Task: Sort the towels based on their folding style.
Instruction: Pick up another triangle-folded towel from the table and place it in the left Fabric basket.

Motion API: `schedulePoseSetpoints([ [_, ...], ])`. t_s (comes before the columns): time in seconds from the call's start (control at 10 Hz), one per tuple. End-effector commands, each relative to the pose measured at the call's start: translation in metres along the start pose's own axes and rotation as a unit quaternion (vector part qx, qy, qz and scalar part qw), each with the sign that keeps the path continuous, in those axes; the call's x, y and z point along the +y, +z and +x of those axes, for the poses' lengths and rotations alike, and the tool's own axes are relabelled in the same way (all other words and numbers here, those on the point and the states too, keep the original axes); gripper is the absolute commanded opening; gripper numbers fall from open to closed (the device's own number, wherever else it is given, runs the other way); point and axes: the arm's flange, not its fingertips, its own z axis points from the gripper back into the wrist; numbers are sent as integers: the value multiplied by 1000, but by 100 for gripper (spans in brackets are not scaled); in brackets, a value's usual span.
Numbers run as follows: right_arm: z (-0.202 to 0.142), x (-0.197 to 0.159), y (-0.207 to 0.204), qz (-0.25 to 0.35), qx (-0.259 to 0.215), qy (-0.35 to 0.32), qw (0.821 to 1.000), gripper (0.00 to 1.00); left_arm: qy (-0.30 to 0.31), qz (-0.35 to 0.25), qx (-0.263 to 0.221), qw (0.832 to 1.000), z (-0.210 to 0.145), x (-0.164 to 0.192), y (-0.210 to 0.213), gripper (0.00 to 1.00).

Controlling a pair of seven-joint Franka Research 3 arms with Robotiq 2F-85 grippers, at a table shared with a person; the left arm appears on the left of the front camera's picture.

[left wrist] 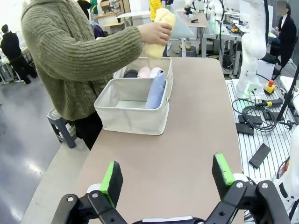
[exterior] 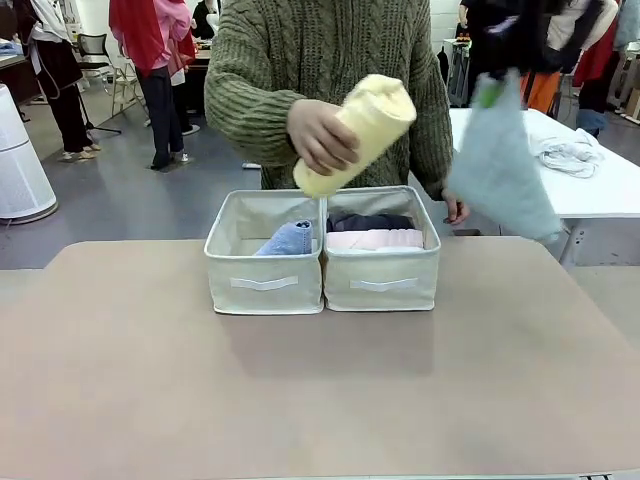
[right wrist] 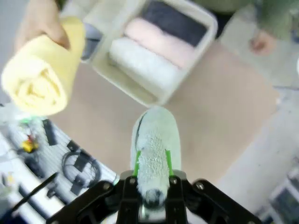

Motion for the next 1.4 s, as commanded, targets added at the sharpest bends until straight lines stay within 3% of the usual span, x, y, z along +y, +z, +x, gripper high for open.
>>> schedulePoseSetpoints([
  [0.0,-142,-44,63,-49,-46,-102,993,0,-1,1,0,1000,1,-2,0,100],
  [0.2,-212,-51,90,-70,-100,-147,982,0,-1,1,0,1000,1,-2,0,100],
  [0.3,-224,-53,93,-68,-109,-150,980,0,-1,1,0,1000,1,-2,0,100],
  [0.8,-246,-59,105,-55,-112,-154,980,0,-1,1,0,1000,1,-2,0,100],
  [1.3,-246,-59,105,-55,-112,-154,980,0,-1,1,0,1000,1,-2,0,100],
])
